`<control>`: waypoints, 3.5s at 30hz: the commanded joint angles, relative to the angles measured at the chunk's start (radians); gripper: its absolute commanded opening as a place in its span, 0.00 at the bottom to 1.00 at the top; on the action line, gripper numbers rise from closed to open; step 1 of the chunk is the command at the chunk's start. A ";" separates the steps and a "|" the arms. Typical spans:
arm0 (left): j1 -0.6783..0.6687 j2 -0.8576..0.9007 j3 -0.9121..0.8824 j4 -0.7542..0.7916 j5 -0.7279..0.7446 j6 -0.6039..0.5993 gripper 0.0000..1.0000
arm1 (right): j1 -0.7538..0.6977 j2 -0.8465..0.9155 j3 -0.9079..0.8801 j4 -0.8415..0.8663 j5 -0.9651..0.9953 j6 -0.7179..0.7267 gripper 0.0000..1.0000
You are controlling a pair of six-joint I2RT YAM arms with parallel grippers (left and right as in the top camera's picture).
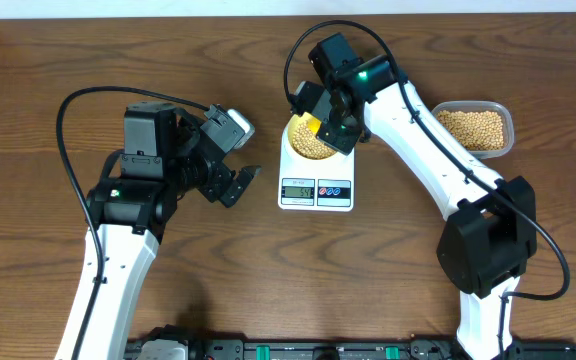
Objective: Scoop item into bowl and weigh 50g on scale
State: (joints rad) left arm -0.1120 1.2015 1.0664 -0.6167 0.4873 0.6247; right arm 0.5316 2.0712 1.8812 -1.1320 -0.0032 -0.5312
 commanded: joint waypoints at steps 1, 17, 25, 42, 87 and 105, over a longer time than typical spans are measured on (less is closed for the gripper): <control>0.005 -0.005 -0.012 0.003 -0.007 -0.012 0.97 | 0.009 0.009 -0.006 -0.013 -0.003 -0.010 0.01; 0.005 -0.005 -0.012 0.003 -0.007 -0.012 0.97 | 0.046 0.009 -0.006 -0.020 -0.024 -0.048 0.01; 0.005 -0.005 -0.012 0.003 -0.007 -0.012 0.97 | 0.046 0.009 -0.006 -0.019 -0.112 -0.050 0.01; 0.005 -0.005 -0.012 0.003 -0.007 -0.012 0.97 | -0.016 0.009 -0.005 -0.013 -0.252 0.050 0.01; 0.005 -0.005 -0.012 0.003 -0.007 -0.012 0.97 | -0.328 -0.060 0.055 -0.010 -0.785 0.180 0.01; 0.005 -0.005 -0.012 0.003 -0.007 -0.012 0.97 | -0.682 -0.228 0.055 -0.182 -0.774 0.194 0.01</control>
State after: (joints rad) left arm -0.1120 1.2015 1.0660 -0.6167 0.4873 0.6247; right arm -0.0990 1.8660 1.9171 -1.2972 -0.7662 -0.3466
